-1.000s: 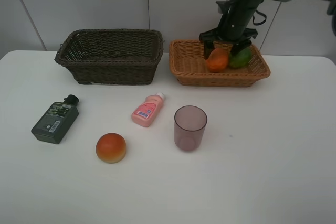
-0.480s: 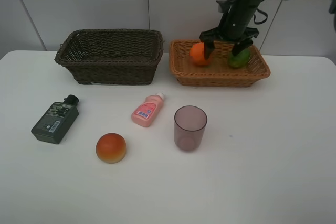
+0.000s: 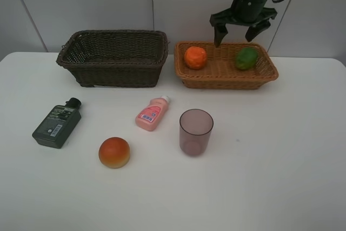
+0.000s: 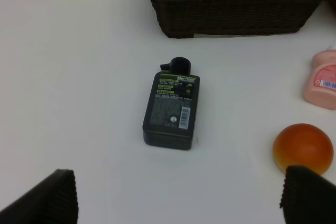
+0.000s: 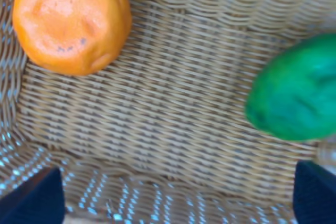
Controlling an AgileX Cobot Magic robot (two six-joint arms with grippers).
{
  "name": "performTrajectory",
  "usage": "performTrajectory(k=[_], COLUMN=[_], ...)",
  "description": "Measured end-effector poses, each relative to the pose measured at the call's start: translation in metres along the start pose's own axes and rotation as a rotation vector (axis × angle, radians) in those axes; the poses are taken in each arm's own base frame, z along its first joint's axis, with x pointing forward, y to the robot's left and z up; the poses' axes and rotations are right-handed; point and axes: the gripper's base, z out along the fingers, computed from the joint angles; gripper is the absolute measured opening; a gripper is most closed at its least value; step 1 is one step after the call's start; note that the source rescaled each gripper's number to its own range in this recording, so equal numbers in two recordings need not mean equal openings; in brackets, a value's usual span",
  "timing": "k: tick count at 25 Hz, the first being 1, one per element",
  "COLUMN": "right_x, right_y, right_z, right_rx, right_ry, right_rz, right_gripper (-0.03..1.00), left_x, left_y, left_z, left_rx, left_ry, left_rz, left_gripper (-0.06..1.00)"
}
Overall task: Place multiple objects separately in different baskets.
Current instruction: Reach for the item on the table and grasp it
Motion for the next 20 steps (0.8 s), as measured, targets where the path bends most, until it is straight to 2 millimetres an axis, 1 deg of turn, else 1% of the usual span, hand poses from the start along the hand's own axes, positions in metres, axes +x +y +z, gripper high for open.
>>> performTrajectory(k=[3, 5, 10, 12, 20], right_x=[0.008, 0.015, 0.040, 0.050, 0.106], right_y=[0.005, 0.005, 0.008, 0.007, 0.004], right_z=[-0.011, -0.013, -0.015, -0.023, -0.049], right_rx=[0.013, 0.017, 0.024, 0.021, -0.001], right_ry=[0.011, 0.032, 0.079, 0.053, -0.080], right_rz=[-0.023, -0.029, -0.055, -0.057, -0.070], right_gripper=[0.90, 0.90, 0.90, 0.90, 0.90], left_x=[0.000, 0.000, 0.000, 0.000, 0.000], left_y=[0.000, 0.000, 0.000, 0.000, 0.000], left_z=[0.000, 0.000, 0.000, 0.000, 0.000], left_rx=[0.000, 0.000, 0.000, 0.000, 0.000], left_ry=[0.000, 0.000, 0.000, 0.000, 0.000], left_rz=[0.000, 0.000, 0.000, 0.000, 0.000], left_gripper=[1.00, 1.00, 1.00, 1.00, 1.00])
